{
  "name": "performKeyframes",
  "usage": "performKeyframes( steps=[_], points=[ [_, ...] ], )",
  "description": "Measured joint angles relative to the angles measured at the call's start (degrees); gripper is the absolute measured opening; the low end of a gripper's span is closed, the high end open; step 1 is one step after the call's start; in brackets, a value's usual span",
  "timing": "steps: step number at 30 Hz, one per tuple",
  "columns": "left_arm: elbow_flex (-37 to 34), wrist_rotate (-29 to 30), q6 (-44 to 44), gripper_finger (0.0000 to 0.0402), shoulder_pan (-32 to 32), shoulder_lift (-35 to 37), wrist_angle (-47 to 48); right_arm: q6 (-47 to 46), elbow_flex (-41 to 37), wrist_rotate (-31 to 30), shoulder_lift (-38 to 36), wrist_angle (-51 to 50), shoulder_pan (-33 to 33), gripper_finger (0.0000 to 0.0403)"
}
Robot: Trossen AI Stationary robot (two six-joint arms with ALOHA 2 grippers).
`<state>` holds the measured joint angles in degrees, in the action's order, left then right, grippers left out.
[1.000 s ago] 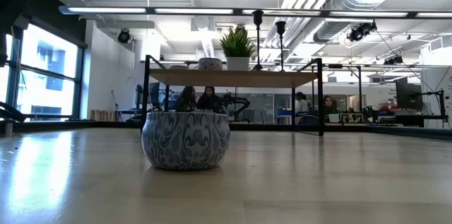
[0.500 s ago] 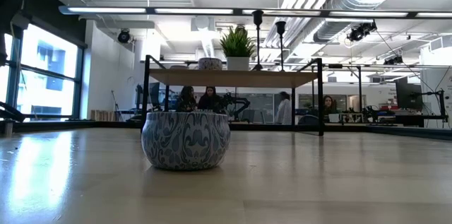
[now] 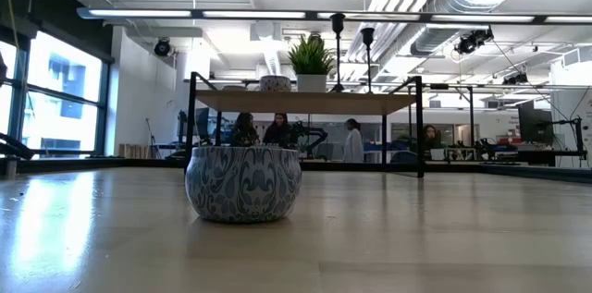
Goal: Pick & Place candle stick holders
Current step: Put the black left candle holder on the shelf
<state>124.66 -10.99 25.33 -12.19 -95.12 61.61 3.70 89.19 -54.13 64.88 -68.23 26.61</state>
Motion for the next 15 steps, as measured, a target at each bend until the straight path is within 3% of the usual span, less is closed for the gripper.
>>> performKeyframes(
  steps=[6, 15],
  points=[
    [0.0, 3.28, -2.1, 0.0266, 3.21, 2.8, 3.13, -3.93, 0.0, 3.04, -2.92, 3.08, 0.02, 0.0],
    [-0.02, 17.07, -2.81, 0.0266, 11.8, 9.28, 7.55, -4.93, 0.0, 10.04, -4.92, 16.51, 0.02, 0.0]
  ],
)
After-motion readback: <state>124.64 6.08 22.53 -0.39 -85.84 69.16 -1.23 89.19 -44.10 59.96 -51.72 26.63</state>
